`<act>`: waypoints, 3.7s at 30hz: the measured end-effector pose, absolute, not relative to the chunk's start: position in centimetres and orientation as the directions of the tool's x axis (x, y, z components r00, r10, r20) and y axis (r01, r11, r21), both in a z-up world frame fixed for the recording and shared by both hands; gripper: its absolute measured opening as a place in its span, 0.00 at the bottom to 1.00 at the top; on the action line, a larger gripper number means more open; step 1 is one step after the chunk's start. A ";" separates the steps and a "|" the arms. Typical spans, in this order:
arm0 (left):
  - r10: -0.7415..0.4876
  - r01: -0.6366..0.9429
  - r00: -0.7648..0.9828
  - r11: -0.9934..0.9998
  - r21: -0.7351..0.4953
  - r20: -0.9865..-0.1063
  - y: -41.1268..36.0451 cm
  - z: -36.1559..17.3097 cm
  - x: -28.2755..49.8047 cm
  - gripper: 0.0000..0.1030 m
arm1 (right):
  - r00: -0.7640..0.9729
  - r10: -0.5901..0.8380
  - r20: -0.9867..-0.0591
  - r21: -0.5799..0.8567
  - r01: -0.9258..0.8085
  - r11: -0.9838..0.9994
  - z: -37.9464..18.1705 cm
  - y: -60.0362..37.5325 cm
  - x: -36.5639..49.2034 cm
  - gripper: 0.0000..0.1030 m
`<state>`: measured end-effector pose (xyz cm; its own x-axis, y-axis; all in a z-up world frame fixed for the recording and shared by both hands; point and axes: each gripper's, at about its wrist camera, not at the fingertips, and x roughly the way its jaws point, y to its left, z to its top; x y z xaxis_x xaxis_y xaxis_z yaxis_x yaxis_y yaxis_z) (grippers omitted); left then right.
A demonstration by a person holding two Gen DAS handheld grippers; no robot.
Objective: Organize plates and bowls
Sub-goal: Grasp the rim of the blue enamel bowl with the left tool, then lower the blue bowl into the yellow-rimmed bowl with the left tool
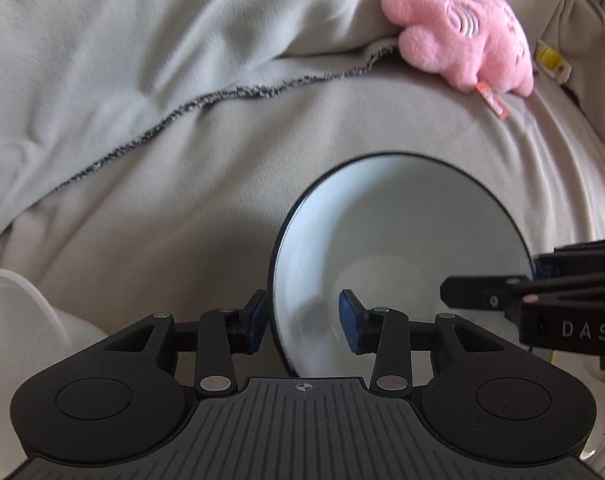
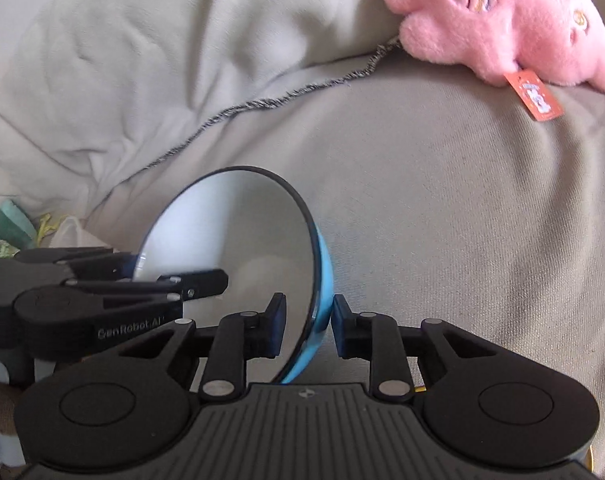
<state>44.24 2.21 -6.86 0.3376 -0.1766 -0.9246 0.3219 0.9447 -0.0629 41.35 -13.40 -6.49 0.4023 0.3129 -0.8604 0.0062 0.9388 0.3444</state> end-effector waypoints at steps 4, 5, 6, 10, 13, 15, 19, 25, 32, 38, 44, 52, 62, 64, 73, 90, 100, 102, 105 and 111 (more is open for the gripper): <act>-0.177 0.314 0.344 0.947 -0.065 -0.922 1.7 -7.1 44.6 0.42 | 0.379 0.324 -0.867 0.357 0.019 0.934 -7.3 -13.2 42.2 0.24; -0.182 0.315 0.344 0.947 -0.069 -0.921 1.6 -7.1 44.7 0.42 | 0.371 0.309 -0.876 0.340 0.020 0.940 -7.5 -13.0 42.4 0.24; -0.177 0.315 0.346 0.947 -0.064 -0.921 1.5 -7.2 44.8 0.44 | 0.359 0.303 -0.883 0.333 0.022 0.943 -7.7 -12.8 42.6 0.24; -0.181 0.311 0.339 0.948 -0.071 -0.923 1.5 -7.3 44.9 0.44 | 0.331 0.306 -0.893 0.338 0.040 0.940 -8.5 -12.8 43.1 0.23; -0.201 0.293 0.335 0.951 -0.101 -0.921 1.9 -7.5 44.9 0.44 | 0.342 0.309 -0.887 0.341 0.034 0.940 -8.6 -12.8 43.1 0.23; -0.197 0.295 0.341 0.951 -0.095 -0.919 1.9 -7.4 44.7 0.44 | 0.353 0.305 -0.885 0.335 0.025 0.942 -8.6 -12.7 42.9 0.23; -0.180 0.278 0.333 0.957 -0.086 -0.926 1.7 -7.3 44.7 0.45 | 0.375 0.300 -0.877 0.331 0.020 0.943 -8.6 -12.7 42.4 0.24; -0.170 0.245 0.340 0.965 -0.087 -0.925 2.0 -5.3 44.1 0.43 | 0.407 0.354 -0.842 0.395 0.020 0.918 -7.2 -13.7 41.4 0.24; -0.153 0.235 0.454 0.971 -0.048 -0.877 1.2 1.9 41.1 0.41 | 0.502 0.417 -0.758 0.446 -0.067 0.892 -1.3 -14.6 38.2 0.24; -0.165 0.302 0.449 0.953 -0.025 -0.878 -3.1 5.1 36.2 0.38 | 0.551 0.398 -0.733 0.424 -0.087 0.901 2.6 -17.5 33.1 0.24; -0.174 0.345 0.396 0.938 -0.029 -0.902 -8.1 4.1 31.4 0.36 | 0.567 0.358 -0.742 0.388 -0.073 0.919 2.7 -22.2 27.0 0.24; -0.140 0.405 0.292 0.914 -0.011 -0.946 -11.6 -0.2 29.1 0.33 | 0.524 0.333 -0.784 0.378 -0.024 0.926 -1.2 -26.5 25.0 0.24; -0.123 0.357 0.297 0.934 -0.009 -0.947 -10.0 -2.3 30.4 0.23 | 0.446 0.365 -0.817 0.398 -0.021 0.917 -5.2 -25.5 27.0 0.23; -0.142 0.348 0.311 0.937 -0.027 -0.940 -9.8 -2.0 30.5 0.21 | 0.446 0.352 -0.823 0.384 -0.019 0.923 -5.6 -25.2 27.4 0.23; -0.179 0.341 0.314 0.938 -0.065 -0.933 -9.7 -2.6 32.1 0.19 | 0.456 0.351 -0.818 0.394 -0.002 0.919 -5.4 -26.1 28.7 0.25; -0.130 0.431 0.324 0.902 0.025 -0.937 -11.0 -1.9 31.3 0.22 | 0.444 0.296 -0.846 0.319 -0.023 0.948 -5.2 -24.8 27.9 0.31; -0.092 0.400 0.379 0.914 0.073 -0.921 -10.1 0.2 31.6 0.21 | 0.463 0.287 -0.838 0.304 -0.040 0.952 -5.5 -23.9 27.5 0.31; -0.091 0.408 0.388 0.909 0.082 -0.917 -10.2 0.6 31.6 0.22 | 0.481 0.274 -0.833 0.291 -0.041 0.956 -5.3 -23.8 27.6 0.31; -0.032 0.416 0.403 0.897 0.152 -0.915 -10.9 0.3 31.3 0.22 | 0.495 0.258 -0.830 0.278 -0.035 0.960 -4.9 -23.7 27.7 0.31; -0.017 0.432 0.423 0.883 0.185 -0.906 -11.2 -0.5 31.1 0.22 | 0.523 0.256 -0.813 0.274 -0.044 0.961 -3.7 -24.6 27.2 0.31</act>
